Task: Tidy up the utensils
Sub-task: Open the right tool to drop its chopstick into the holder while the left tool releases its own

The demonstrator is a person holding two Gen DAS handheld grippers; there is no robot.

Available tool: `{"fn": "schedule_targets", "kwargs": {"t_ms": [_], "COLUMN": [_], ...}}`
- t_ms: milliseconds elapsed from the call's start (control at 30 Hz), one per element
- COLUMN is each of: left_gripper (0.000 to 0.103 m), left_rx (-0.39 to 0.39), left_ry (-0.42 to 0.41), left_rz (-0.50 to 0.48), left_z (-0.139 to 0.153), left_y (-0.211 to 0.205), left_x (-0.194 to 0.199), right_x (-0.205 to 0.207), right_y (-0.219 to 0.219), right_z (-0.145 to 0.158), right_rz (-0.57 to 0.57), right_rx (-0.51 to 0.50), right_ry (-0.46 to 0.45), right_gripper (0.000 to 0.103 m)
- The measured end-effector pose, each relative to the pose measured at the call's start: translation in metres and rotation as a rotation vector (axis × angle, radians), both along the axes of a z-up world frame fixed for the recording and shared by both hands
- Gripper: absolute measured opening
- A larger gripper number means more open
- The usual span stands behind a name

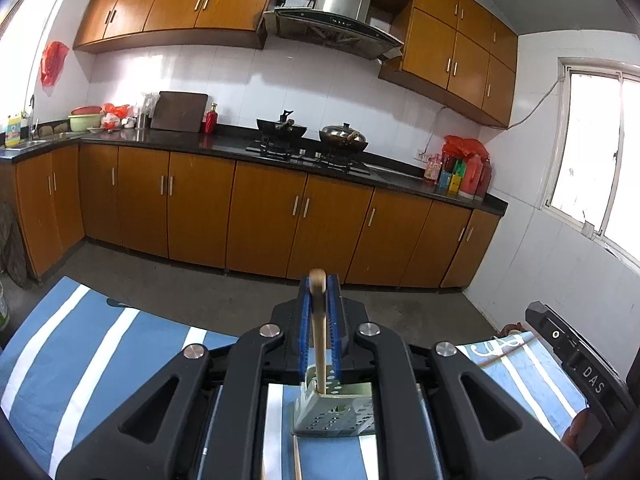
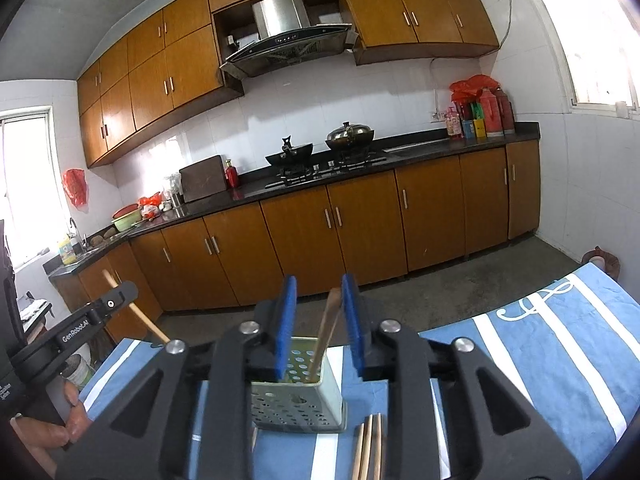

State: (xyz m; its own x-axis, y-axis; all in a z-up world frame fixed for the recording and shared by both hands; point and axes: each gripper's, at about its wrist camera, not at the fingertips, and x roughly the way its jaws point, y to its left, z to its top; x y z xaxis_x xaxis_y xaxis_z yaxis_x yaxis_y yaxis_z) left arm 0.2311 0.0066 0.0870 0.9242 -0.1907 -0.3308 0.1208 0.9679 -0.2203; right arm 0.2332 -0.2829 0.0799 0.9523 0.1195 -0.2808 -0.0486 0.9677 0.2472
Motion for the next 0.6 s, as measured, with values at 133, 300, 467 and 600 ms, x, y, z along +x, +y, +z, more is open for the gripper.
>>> {"fn": "schedule_targets", "kwargs": {"t_ms": [133,300,467,600], "left_gripper": [0.042,0.042,0.042,0.042], "left_rx": [-0.01,-0.01,0.006,0.06], "left_ry": [-0.036,-0.049,-0.013,0.092], "left_rz": [0.029,0.039,0.05,0.059], "left_z": [0.008,0.015,0.0,-0.039], "left_y": [0.008,0.022,0.036,0.049], "left_x": [-0.014,-0.035,-0.059,-0.071], "right_x": [-0.019,-0.053,-0.078,-0.081], "right_y": [-0.006,-0.021,-0.039,-0.041], "right_z": [0.007,0.007,-0.024,-0.078], "right_rz": [-0.015,-0.045,-0.078,-0.07], "right_rx": [-0.005,-0.01,-0.007,-0.026], "right_ry": [-0.029,-0.035,0.06,0.218], "right_gripper": [0.033,0.034,0.035,0.035]}}
